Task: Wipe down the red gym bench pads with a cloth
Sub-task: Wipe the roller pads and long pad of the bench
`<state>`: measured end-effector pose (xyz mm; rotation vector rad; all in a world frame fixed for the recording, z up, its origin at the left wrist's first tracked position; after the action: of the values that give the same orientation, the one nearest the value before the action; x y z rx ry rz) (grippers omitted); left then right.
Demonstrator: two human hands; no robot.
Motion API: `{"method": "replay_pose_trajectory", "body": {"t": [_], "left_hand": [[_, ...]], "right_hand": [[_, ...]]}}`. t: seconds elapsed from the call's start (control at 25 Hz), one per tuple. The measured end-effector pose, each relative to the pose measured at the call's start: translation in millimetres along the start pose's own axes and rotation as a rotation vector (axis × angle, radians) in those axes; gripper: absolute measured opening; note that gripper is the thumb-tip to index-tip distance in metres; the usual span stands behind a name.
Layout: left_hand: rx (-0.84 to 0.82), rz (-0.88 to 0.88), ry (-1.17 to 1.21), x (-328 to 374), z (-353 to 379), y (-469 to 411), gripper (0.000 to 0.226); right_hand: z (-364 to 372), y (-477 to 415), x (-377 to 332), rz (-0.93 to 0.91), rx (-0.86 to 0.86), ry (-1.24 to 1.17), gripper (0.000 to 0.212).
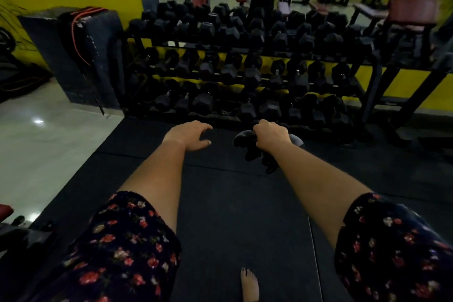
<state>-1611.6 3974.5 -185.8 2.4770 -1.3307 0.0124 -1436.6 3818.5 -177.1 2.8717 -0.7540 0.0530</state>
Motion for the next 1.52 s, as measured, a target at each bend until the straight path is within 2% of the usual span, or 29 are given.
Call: {"method": "replay_pose_trajectory", "body": {"t": [0.28,0.56,0.92,1.2,1.52], "left_hand": [[0.019,-0.05,0.073,-18.3,-43.5,-97.3,0.055],[-0.024,-0.21,0.165,-78.7,-34.6,-116.7,0.053],[-0.109,-0.342,0.307,-200.6,8.9,-143.0,0.052],[-0.116,-0.418,0.379,-333.2,-4.8,-168.2,0.051],[-0.033,-0.606,0.397,-480.2,-34.4,-138.4,0.051]], "right_hand": [[-42.1,-133.8,38.5,-0.096,0.045,0.035,0.026],[-23.4,-219.9,-2.2,-0.233,-0.04,0.009,0.025],[12.6,-321.4,-116.0,-0.396,-0.182,0.054,0.022],[-4.2,-417.7,-238.5,-0.446,-0.235,0.039,0.026],[-25.7,-491.1,-393.2,-0.65,-0.227,0.098,0.027]]}}
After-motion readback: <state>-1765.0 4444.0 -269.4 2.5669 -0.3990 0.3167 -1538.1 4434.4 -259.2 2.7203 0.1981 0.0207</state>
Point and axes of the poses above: each hand's wrist, its own y-axis away from the middle knuckle, its own z-axis out of the palm, x = y × z, the point moved 2 cm from there along -y, towards the middle knuckle, and after that the axes turned 7 degrees about -x, right-handed, at the moved point
